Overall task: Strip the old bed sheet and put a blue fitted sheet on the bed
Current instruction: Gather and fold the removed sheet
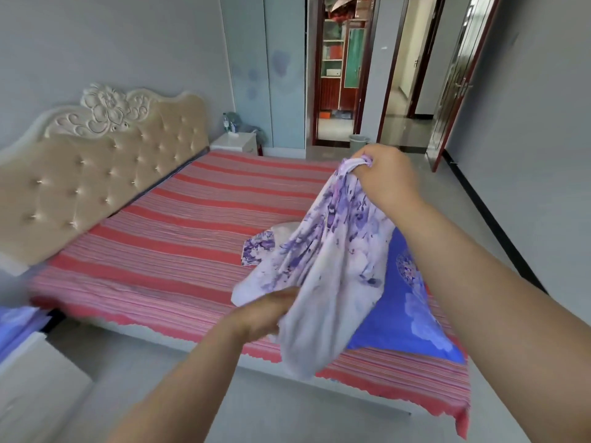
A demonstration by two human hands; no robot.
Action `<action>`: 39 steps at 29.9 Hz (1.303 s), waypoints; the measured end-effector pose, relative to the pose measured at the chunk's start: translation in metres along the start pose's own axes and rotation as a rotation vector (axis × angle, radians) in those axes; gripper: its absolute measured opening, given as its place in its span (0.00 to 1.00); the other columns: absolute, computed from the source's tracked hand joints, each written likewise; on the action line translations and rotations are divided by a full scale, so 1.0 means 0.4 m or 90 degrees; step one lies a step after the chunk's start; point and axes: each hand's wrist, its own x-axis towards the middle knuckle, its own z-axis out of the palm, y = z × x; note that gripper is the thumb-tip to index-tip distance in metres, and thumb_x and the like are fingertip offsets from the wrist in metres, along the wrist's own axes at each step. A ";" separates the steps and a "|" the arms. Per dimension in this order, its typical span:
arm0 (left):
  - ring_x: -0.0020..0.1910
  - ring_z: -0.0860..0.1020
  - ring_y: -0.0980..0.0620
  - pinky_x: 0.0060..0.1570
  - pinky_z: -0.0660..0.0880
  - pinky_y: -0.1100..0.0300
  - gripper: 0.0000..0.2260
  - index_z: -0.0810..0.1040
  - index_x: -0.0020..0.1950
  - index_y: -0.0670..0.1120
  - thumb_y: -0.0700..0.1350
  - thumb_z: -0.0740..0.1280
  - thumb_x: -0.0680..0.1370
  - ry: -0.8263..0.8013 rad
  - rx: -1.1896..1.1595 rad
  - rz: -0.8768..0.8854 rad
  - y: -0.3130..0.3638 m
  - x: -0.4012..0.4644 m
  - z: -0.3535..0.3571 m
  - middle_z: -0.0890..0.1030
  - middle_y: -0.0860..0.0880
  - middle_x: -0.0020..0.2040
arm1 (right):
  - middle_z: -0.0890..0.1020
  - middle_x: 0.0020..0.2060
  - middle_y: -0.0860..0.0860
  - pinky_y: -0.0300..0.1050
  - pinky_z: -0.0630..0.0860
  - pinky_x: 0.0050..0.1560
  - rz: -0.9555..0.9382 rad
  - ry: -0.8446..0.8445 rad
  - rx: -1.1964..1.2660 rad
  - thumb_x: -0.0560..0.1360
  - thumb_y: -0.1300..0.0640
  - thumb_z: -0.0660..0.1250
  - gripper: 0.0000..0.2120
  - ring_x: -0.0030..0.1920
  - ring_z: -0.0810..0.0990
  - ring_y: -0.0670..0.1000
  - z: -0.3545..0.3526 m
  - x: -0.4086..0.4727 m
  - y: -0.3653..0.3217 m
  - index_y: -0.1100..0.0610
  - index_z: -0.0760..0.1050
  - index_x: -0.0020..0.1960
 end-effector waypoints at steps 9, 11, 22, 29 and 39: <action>0.48 0.76 0.53 0.43 0.73 0.68 0.14 0.68 0.65 0.53 0.42 0.62 0.80 0.213 -0.110 0.084 -0.126 0.165 0.054 0.75 0.46 0.64 | 0.82 0.41 0.48 0.40 0.73 0.43 -0.006 -0.046 0.046 0.74 0.60 0.66 0.06 0.42 0.79 0.48 0.038 -0.012 -0.072 0.52 0.81 0.44; 0.58 0.73 0.54 0.55 0.69 0.70 0.19 0.66 0.67 0.52 0.44 0.66 0.78 0.311 -0.060 0.220 -0.095 0.183 0.008 0.71 0.47 0.68 | 0.82 0.39 0.49 0.45 0.75 0.46 0.014 -0.030 0.047 0.73 0.60 0.68 0.05 0.42 0.79 0.51 0.047 -0.019 -0.077 0.51 0.80 0.42; 0.66 0.64 0.42 0.64 0.64 0.42 0.21 0.79 0.59 0.55 0.61 0.55 0.73 0.518 0.425 0.360 0.061 0.213 -0.050 0.67 0.47 0.68 | 0.82 0.39 0.56 0.41 0.71 0.38 0.051 -0.019 0.027 0.70 0.65 0.70 0.02 0.38 0.76 0.50 0.064 -0.126 -0.160 0.59 0.80 0.42; 0.69 0.61 0.43 0.69 0.58 0.44 0.33 0.80 0.58 0.54 0.66 0.48 0.65 0.355 0.303 0.398 0.112 0.183 -0.054 0.63 0.48 0.72 | 0.81 0.38 0.53 0.34 0.71 0.39 0.074 0.025 0.065 0.71 0.67 0.68 0.07 0.36 0.75 0.43 0.033 -0.170 -0.182 0.56 0.79 0.40; 0.49 0.76 0.41 0.49 0.73 0.51 0.17 0.82 0.41 0.41 0.53 0.62 0.73 0.359 0.339 0.460 0.141 0.169 -0.023 0.77 0.45 0.52 | 0.81 0.37 0.55 0.47 0.74 0.41 0.127 0.071 -0.088 0.72 0.61 0.68 0.02 0.40 0.78 0.57 -0.024 -0.223 -0.108 0.58 0.79 0.41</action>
